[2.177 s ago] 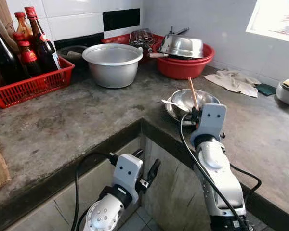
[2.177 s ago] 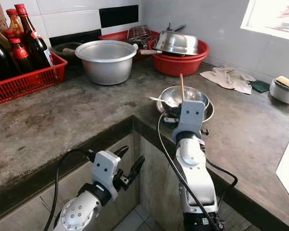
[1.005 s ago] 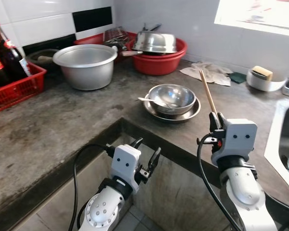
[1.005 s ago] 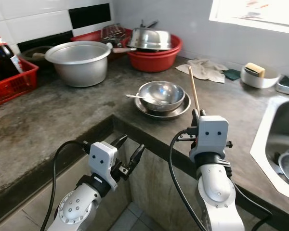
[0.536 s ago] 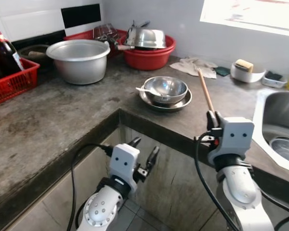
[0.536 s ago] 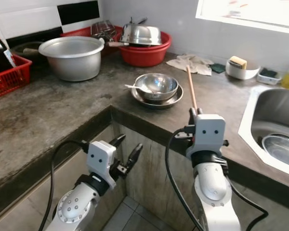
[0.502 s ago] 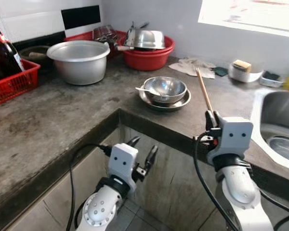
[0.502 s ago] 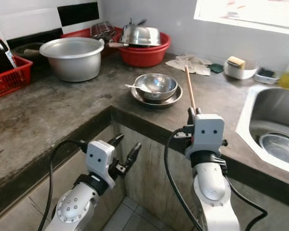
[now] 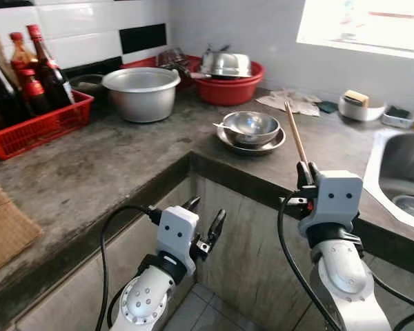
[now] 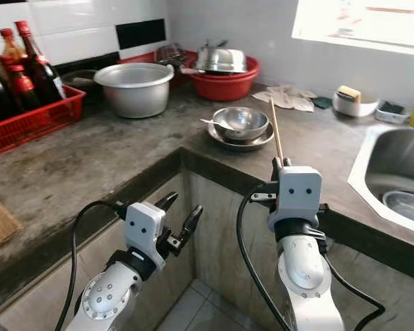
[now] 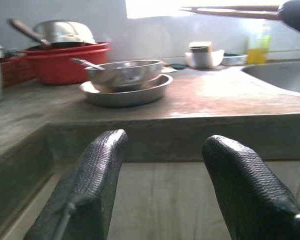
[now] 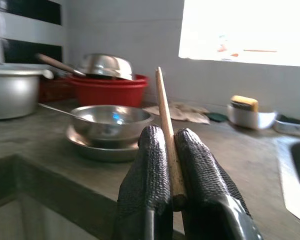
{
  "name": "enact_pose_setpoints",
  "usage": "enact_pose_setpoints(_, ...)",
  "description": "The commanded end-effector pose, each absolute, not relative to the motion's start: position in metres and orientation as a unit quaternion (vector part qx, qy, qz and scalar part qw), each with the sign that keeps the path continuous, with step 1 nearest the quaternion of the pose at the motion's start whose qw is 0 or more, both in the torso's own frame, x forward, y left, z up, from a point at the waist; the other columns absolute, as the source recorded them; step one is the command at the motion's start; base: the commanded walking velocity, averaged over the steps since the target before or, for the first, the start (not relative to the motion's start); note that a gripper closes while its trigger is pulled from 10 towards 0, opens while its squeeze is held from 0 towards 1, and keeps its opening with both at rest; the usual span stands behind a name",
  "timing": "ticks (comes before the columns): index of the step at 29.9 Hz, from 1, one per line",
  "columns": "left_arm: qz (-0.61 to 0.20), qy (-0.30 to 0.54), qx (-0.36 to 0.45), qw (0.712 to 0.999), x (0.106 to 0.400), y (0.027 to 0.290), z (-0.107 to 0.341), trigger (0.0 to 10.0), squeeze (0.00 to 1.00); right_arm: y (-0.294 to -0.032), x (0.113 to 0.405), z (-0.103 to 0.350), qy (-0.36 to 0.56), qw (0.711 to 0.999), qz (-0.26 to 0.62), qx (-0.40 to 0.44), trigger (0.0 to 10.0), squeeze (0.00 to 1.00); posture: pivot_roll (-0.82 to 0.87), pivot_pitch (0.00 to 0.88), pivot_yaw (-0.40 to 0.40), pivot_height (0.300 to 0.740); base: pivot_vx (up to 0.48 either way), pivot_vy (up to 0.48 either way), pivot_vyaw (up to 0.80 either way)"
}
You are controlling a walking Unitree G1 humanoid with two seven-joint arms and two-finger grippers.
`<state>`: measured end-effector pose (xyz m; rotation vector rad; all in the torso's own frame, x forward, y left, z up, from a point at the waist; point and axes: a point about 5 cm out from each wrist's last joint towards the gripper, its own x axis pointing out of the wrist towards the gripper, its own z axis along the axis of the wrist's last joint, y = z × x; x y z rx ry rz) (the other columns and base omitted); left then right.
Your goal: Kitchen organization
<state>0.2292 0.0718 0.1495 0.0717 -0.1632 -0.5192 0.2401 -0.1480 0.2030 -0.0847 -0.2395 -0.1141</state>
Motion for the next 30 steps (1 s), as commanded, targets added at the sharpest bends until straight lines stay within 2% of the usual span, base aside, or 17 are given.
enact_pose_setpoints(1, -0.258, -0.084, 0.041, 0.962, 0.2308, 0.0708, 0.1509, 10.0, 0.00, -0.1491, 0.2422, 0.2051, -0.121, 0.990, -0.062, -0.041, 10.0, 0.00, 0.06, 0.000, -0.024, 0.740, 0.000, 0.000, 0.00)
enact_pose_setpoints(8, -0.260, -0.093, 0.053, 0.960, 0.2326, 0.0715, 0.1523, 10.0, 0.00, -0.1499, 0.2438, 0.2052, -0.121, 0.989, -0.067, -0.042, 10.0, 0.00, 0.06, 0.000, -0.020, 0.740, 0.000, -0.082, -0.77)
enact_pose_setpoints(21, -0.258, -0.081, 0.059, 0.961, 0.2326, 0.0726, 0.1468, 10.0, 0.00, -0.1457, 0.2484, 0.2059, -0.120, 0.990, -0.059, -0.035, 10.0, 0.00, 0.07, 0.000, -0.021, 0.740, 0.000, -0.449, -0.80)
enact_pose_setpoints(26, -0.251, -0.077, 0.055, 0.963, 0.2334, 0.0748, 0.1461, 10.0, 0.00, -0.1437, 0.2496, 0.2064, -0.120, 0.991, -0.050, -0.036, 10.0, 0.00, 0.07, 0.000, -0.021, 0.740, 0.297, -0.356, -0.80)
enact_pose_setpoints(30, -0.246, -0.073, 0.048, 0.965, 0.2353, 0.0755, 0.1461, 10.0, 0.00, -0.1427, 0.2512, 0.2079, -0.122, 0.991, -0.041, -0.036, 10.0, 0.00, 0.06, 0.000, -0.020, 0.740, 0.129, 0.000, 0.00)
